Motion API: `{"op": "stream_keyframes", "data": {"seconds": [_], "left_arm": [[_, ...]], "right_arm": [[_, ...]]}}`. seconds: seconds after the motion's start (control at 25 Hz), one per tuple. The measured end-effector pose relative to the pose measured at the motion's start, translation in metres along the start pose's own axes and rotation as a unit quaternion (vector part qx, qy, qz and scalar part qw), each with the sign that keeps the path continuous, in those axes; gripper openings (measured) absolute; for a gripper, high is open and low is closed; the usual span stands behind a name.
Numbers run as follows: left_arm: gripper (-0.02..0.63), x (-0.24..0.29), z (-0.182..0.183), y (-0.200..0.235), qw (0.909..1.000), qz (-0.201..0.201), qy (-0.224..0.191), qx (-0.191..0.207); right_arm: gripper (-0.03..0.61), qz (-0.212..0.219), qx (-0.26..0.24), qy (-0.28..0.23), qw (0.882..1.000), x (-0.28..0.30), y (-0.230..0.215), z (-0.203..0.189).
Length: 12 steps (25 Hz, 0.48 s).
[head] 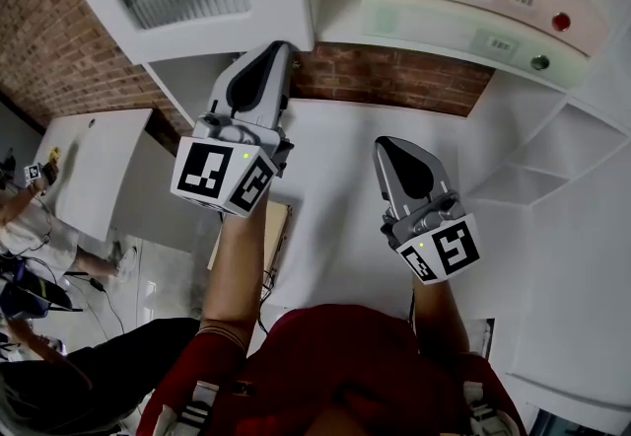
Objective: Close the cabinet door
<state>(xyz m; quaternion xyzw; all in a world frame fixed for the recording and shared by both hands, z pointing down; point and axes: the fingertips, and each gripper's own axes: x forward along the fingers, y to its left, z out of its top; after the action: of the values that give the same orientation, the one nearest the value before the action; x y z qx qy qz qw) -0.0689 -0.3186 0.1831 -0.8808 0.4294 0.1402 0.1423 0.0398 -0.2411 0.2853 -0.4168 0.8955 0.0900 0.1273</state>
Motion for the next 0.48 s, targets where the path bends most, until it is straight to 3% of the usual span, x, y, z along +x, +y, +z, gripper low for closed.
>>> {"op": "stream_keyframes", "data": {"seconds": [0.48], "left_arm": [[0.0,0.0059,-0.0069,0.0041,1.0,0.006,0.007,-0.003]], "right_arm": [[0.014,-0.004,0.002,-0.004,1.0,-0.0015,-0.0052,0.001]]}}
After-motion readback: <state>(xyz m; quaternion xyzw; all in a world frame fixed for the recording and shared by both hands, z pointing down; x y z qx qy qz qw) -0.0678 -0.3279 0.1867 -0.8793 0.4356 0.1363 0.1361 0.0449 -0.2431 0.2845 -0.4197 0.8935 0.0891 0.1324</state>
